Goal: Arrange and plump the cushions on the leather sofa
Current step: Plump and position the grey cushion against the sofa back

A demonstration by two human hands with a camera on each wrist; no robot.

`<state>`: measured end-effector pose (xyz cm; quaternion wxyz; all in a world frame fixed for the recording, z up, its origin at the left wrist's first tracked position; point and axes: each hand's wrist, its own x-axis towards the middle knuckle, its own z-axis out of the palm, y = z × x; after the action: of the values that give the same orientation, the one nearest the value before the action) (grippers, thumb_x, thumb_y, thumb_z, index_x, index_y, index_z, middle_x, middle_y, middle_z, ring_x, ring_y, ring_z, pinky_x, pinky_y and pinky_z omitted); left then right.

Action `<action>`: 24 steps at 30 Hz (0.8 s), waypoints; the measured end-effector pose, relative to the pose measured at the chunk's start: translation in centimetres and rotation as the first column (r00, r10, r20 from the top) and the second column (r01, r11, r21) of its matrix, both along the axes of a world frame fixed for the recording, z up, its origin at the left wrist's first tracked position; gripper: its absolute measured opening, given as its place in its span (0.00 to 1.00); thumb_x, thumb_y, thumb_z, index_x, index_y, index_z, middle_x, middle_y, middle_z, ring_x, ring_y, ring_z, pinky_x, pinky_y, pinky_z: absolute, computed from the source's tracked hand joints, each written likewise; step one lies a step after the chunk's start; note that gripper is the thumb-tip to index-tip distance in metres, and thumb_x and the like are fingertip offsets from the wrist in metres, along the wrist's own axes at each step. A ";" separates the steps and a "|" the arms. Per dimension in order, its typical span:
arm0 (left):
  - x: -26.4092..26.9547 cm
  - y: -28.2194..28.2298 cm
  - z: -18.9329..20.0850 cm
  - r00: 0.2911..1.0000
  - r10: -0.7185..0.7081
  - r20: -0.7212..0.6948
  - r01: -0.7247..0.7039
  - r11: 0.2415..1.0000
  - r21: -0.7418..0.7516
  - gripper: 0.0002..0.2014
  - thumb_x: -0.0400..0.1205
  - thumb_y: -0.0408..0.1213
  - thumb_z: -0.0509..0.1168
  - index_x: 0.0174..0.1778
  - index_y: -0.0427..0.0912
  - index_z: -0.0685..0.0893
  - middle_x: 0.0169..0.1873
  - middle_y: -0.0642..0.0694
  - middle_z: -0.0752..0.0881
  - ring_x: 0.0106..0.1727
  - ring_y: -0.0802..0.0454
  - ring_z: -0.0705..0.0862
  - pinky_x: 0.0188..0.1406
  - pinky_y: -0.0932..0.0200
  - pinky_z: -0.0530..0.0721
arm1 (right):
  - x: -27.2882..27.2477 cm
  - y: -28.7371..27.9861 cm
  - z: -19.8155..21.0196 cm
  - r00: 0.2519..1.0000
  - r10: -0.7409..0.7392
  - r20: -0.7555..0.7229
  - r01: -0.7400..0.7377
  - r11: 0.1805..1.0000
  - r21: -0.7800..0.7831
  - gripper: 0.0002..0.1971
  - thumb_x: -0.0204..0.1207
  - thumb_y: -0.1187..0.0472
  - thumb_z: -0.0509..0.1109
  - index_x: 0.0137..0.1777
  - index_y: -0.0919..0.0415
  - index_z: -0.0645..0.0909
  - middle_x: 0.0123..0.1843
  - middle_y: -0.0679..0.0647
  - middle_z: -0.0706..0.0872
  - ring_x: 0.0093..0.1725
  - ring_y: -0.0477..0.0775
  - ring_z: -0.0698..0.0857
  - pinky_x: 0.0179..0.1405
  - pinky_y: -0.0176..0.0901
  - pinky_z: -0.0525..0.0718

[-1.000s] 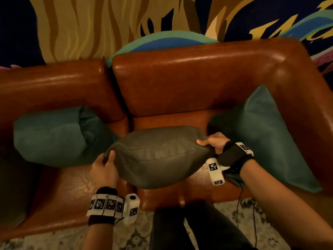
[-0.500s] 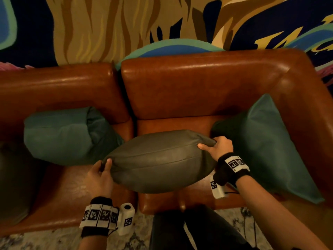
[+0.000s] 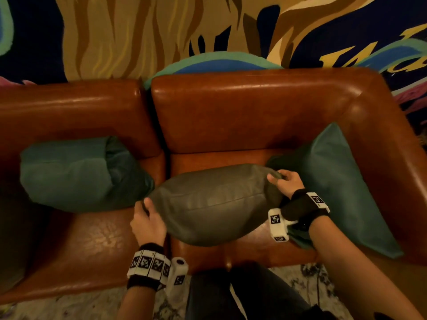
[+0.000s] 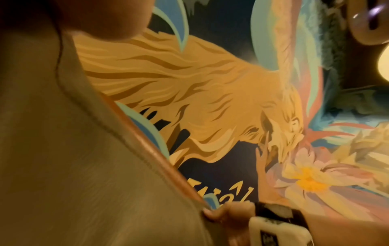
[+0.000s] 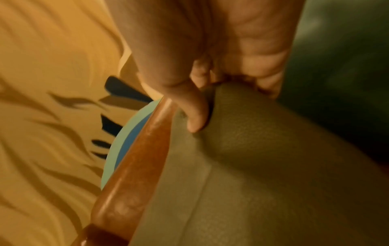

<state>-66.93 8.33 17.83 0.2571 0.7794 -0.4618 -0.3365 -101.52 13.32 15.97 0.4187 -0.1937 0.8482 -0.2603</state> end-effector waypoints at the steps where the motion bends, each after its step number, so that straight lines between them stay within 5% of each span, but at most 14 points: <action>1: -0.4 -0.2 0.4 1.000 -0.003 0.023 0.003 1.000 0.012 0.26 0.87 0.53 0.52 0.56 0.32 0.80 0.51 0.26 0.84 0.56 0.28 0.81 0.52 0.44 0.76 | 0.5 -0.2 0.6 0.997 0.013 -0.073 -0.011 0.999 0.034 0.17 0.71 0.39 0.71 0.45 0.53 0.82 0.44 0.54 0.86 0.49 0.60 0.83 0.57 0.49 0.79; 4: -1.1 -1.1 0.5 0.989 -0.060 0.138 0.050 0.996 0.077 0.30 0.84 0.61 0.52 0.56 0.35 0.82 0.51 0.29 0.86 0.56 0.29 0.82 0.52 0.44 0.78 | 2.0 -0.7 2.1 0.894 0.134 -0.428 -0.060 0.981 0.184 0.30 0.75 0.27 0.50 0.42 0.51 0.80 0.38 0.53 0.79 0.42 0.59 0.77 0.46 0.48 0.74; 7: 0.1 -1.9 0.2 0.972 -0.110 0.206 0.099 0.993 0.061 0.28 0.85 0.57 0.53 0.57 0.34 0.83 0.52 0.25 0.85 0.57 0.26 0.82 0.54 0.40 0.79 | 2.5 -0.8 1.7 0.831 0.171 -0.529 -0.041 0.968 0.248 0.36 0.79 0.31 0.45 0.42 0.60 0.84 0.42 0.61 0.85 0.46 0.65 0.84 0.42 0.50 0.76; 10: 2.1 -2.4 0.0 0.966 -0.126 0.224 0.124 0.992 0.023 0.27 0.87 0.53 0.51 0.51 0.29 0.83 0.48 0.22 0.85 0.53 0.25 0.82 0.50 0.41 0.79 | 1.5 -0.5 1.2 0.858 0.149 -0.491 -0.032 0.971 0.239 0.33 0.81 0.34 0.50 0.41 0.63 0.84 0.49 0.66 0.87 0.51 0.70 0.85 0.49 0.55 0.81; 15: 3.4 -2.0 -0.6 0.965 -0.106 0.239 0.122 0.991 -0.055 0.28 0.85 0.56 0.56 0.41 0.31 0.82 0.39 0.27 0.85 0.46 0.28 0.83 0.40 0.48 0.74 | 1.7 -0.3 3.1 0.978 0.060 -0.201 -0.061 0.998 0.001 0.36 0.69 0.29 0.66 0.28 0.67 0.81 0.31 0.63 0.84 0.40 0.66 0.84 0.43 0.52 0.78; 17: 4.0 -1.6 -0.3 0.939 -0.144 0.311 0.171 0.983 -0.060 0.29 0.81 0.63 0.56 0.50 0.35 0.82 0.51 0.29 0.82 0.55 0.29 0.80 0.52 0.41 0.77 | 2.8 -0.5 4.9 0.989 0.092 -0.120 -0.109 0.983 -0.145 0.34 0.61 0.28 0.72 0.28 0.65 0.81 0.30 0.63 0.84 0.38 0.63 0.86 0.45 0.52 0.81; 19: 3.7 -0.7 0.6 0.908 -0.272 0.319 0.280 0.960 0.023 0.33 0.73 0.69 0.57 0.63 0.47 0.79 0.68 0.36 0.73 0.69 0.33 0.69 0.69 0.36 0.69 | 5.0 -1.3 6.9 0.957 0.180 -0.229 -0.236 0.940 -0.248 0.27 0.64 0.35 0.76 0.23 0.57 0.73 0.22 0.52 0.76 0.29 0.55 0.80 0.38 0.48 0.77; 22: 1.2 1.5 2.7 0.818 -0.565 -0.109 0.575 0.808 0.125 0.48 0.57 0.76 0.67 0.74 0.62 0.71 0.78 0.53 0.61 0.82 0.51 0.56 0.81 0.47 0.57 | 10.3 -2.6 9.2 0.839 0.284 -0.464 -0.440 0.856 -0.271 0.22 0.73 0.39 0.71 0.28 0.55 0.76 0.20 0.47 0.71 0.30 0.54 0.78 0.36 0.46 0.74; 24: -1.1 3.1 3.5 0.645 -0.586 -0.490 0.712 0.694 0.108 0.59 0.54 0.70 0.77 0.82 0.60 0.60 0.82 0.60 0.54 0.84 0.62 0.48 0.83 0.55 0.52 | 13.4 -3.0 8.6 0.761 0.424 -0.491 -0.594 0.760 -0.264 0.20 0.73 0.35 0.64 0.34 0.51 0.78 0.31 0.44 0.76 0.43 0.53 0.80 0.44 0.46 0.72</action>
<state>-67.98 11.43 21.31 0.0926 0.4957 -0.5913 -0.6293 -88.10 10.31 24.62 0.2412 -0.5534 0.7545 -0.2574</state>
